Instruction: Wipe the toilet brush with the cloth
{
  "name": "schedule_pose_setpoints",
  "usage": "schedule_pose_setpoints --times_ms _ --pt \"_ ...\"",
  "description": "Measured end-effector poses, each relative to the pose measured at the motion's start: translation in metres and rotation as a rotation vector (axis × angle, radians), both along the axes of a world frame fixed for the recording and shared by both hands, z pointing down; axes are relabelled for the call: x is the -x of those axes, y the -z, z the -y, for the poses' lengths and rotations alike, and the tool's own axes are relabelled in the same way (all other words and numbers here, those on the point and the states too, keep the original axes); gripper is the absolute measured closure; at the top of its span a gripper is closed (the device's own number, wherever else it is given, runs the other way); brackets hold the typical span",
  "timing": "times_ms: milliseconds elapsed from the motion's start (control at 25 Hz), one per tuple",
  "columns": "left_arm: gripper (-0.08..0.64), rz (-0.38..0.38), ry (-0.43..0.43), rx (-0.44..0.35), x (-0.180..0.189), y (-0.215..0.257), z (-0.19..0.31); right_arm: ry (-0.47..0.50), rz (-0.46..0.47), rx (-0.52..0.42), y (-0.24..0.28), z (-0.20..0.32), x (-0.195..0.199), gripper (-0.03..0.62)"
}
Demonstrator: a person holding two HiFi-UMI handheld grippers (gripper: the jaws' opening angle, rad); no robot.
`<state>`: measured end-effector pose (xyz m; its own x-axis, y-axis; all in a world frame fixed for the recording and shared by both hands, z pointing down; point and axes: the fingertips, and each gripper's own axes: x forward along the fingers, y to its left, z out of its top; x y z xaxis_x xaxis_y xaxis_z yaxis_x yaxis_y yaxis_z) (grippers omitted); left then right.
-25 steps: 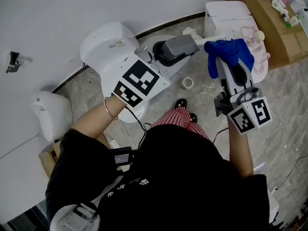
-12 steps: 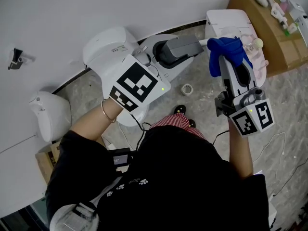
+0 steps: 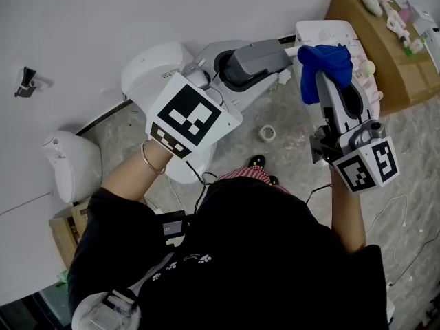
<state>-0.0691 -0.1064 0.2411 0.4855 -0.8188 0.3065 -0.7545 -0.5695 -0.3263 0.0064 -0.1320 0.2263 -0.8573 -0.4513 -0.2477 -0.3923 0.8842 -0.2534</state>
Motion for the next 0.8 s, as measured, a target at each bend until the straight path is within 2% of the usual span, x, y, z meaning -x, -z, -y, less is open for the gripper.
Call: schedule_pose_setpoints --times_ms 520,800 --pt "0.391 -0.020 -0.034 -0.062 -0.013 0.025 -0.008 0.009 0.014 -0.081 0.037 -0.012 -0.007 0.526" --pt "0.391 -0.052 -0.030 -0.063 -0.006 0.027 -0.009 -0.009 0.012 -0.105 0.043 -0.016 -0.009 0.525"
